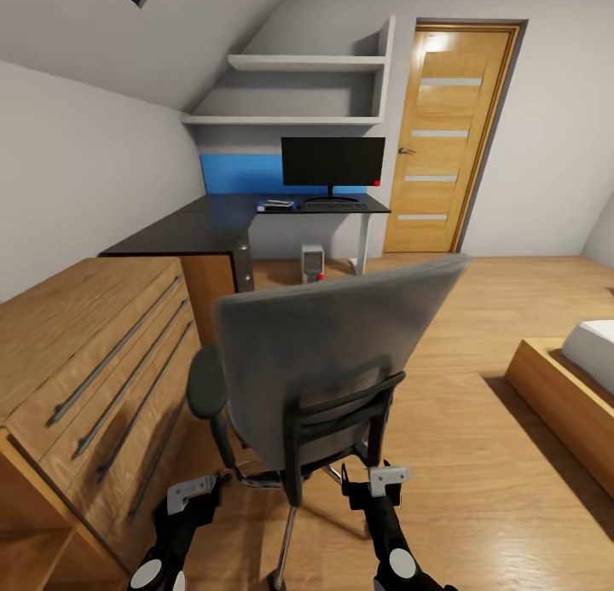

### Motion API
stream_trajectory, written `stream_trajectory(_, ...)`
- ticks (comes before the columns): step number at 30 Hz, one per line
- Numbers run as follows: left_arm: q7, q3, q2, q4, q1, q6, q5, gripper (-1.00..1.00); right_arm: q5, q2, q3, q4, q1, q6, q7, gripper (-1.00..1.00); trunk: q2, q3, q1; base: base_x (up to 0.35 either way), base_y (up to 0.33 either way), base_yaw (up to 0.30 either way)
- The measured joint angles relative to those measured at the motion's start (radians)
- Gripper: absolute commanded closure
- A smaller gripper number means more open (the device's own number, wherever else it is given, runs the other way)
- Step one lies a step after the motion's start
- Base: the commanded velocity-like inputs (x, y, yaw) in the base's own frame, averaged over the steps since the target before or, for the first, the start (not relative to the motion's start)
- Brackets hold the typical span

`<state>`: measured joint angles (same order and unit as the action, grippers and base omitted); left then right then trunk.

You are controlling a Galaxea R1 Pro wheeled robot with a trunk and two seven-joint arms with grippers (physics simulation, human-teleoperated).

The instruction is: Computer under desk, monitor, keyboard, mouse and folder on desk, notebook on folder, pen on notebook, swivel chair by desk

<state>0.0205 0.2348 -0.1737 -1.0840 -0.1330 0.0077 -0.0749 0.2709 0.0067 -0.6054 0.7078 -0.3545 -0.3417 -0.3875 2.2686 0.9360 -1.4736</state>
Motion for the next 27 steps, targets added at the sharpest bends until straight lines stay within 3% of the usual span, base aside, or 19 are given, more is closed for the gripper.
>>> stream_trajectory(7, -0.001, 0.0, 0.0, 0.0, 0.0, 0.0, 0.0, -1.0, -0.004, 0.0, 0.0, 0.0, 0.0, 0.0, 0.0, -1.0, 0.0, 0.0, 0.0, 0.117, 0.162, 0.0)
stream_trajectory(21, 0.001, -0.001, 0.0, 0.002, 0.0, 0.0, 0.0, -1.0, -0.007, 0.0, 0.0, 0.0, 0.0, 0.0, 0.0, -1.0, 0.0, 0.0, 0.0, 0.02, 0.01, 0.0)
stream_trajectory(27, 0.0, -0.001, 0.0, 0.002, 0.0, 0.0, 0.0, -1.0, -0.007, 0.0, 0.001, 0.0, 0.0, 0.0, 0.0, -1.0, 0.0, 0.0, 0.0, 0.165, 0.0, 0.0)
